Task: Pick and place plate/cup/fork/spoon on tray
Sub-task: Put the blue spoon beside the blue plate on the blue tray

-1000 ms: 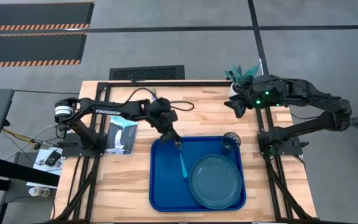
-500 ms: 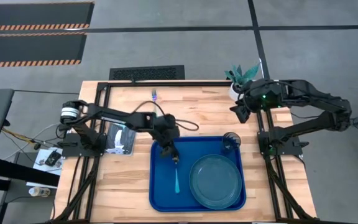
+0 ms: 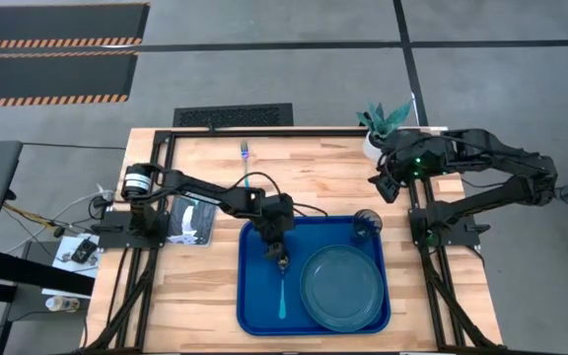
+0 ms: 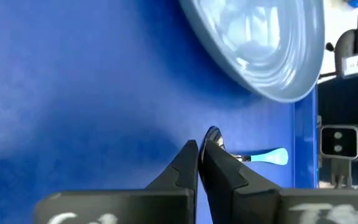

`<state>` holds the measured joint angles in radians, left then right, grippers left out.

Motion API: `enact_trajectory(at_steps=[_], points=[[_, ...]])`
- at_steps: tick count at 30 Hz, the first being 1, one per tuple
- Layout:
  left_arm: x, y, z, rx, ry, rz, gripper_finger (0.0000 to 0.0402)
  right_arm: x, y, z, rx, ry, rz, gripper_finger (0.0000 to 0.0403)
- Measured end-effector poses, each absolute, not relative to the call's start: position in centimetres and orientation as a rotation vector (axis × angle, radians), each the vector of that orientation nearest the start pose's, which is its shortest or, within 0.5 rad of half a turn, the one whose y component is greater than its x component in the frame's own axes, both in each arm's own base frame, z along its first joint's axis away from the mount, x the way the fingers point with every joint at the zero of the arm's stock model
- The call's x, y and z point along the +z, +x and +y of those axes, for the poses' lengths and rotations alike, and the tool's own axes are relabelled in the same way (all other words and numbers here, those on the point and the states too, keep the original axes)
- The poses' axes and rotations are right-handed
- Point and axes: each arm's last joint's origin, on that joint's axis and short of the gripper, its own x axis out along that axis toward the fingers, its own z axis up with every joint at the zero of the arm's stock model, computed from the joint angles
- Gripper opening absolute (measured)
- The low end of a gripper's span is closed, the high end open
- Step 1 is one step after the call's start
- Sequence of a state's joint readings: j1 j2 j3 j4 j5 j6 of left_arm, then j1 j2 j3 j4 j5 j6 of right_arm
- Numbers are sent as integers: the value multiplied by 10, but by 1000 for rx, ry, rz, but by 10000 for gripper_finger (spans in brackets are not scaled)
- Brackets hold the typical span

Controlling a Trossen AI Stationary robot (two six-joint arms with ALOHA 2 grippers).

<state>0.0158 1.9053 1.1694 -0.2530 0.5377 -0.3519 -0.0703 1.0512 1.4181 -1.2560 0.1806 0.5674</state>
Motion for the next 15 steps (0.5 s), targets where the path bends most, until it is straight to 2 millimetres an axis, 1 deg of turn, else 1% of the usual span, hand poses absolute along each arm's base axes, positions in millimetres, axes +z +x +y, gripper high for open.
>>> enact_trajectory(at_steps=[4, 8, 10, 15], points=[[155, 379, -9, -303, -581, 1052, 0, 402, 157, -11, -446, 463, 801, 232], [148, 379, -10, -291, -574, 1070, 0, 402, 157, -6, -421, 452, 805, 232], [145, 384, -11, -292, -582, 1048, 0, 402, 157, -5, -415, 454, 804, 232], [139, 383, -13, -278, -592, 1079, 0, 402, 158, -3, -403, 449, 801, 232]])
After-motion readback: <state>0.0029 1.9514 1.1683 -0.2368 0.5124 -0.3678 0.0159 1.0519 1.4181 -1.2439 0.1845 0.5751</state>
